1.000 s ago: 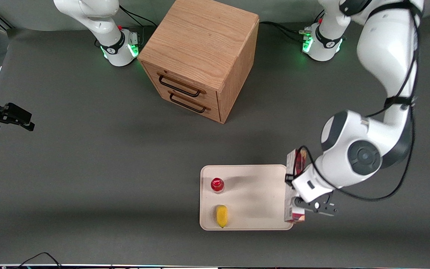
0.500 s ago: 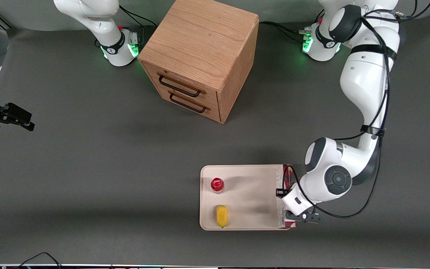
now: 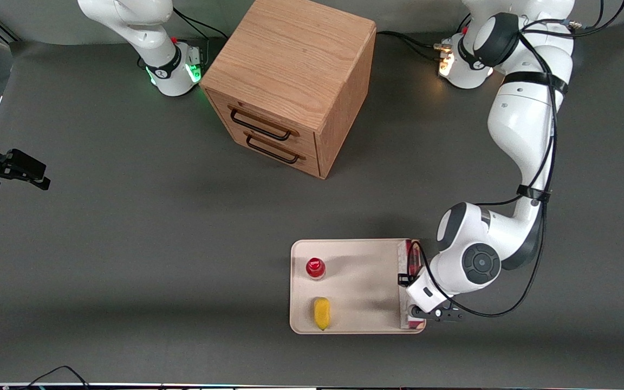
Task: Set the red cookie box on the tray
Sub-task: 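Lower the cookie box onto the tray beside the lemon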
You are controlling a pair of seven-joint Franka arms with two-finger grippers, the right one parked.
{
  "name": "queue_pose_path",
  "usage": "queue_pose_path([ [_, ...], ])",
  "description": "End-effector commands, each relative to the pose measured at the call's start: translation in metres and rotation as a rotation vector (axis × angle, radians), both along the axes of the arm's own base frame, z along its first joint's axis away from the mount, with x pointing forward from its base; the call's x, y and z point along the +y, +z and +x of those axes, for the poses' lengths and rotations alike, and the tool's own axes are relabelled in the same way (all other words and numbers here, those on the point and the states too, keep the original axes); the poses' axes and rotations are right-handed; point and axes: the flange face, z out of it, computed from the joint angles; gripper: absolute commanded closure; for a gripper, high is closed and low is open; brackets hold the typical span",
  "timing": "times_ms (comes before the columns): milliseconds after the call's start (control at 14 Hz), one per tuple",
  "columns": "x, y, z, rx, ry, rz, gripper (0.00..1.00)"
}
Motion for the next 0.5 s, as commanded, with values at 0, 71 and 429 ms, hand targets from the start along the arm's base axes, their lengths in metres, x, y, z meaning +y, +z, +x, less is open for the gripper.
queue_pose_path([
  [0, -0.009, 0.016, -0.004, -0.056, 0.004, 0.009, 0.0],
  [71, -0.006, 0.026, -0.006, -0.065, 0.003, 0.011, 0.0],
  [429, 0.045, 0.144, -0.023, -0.134, 0.072, -0.024, 0.0],
])
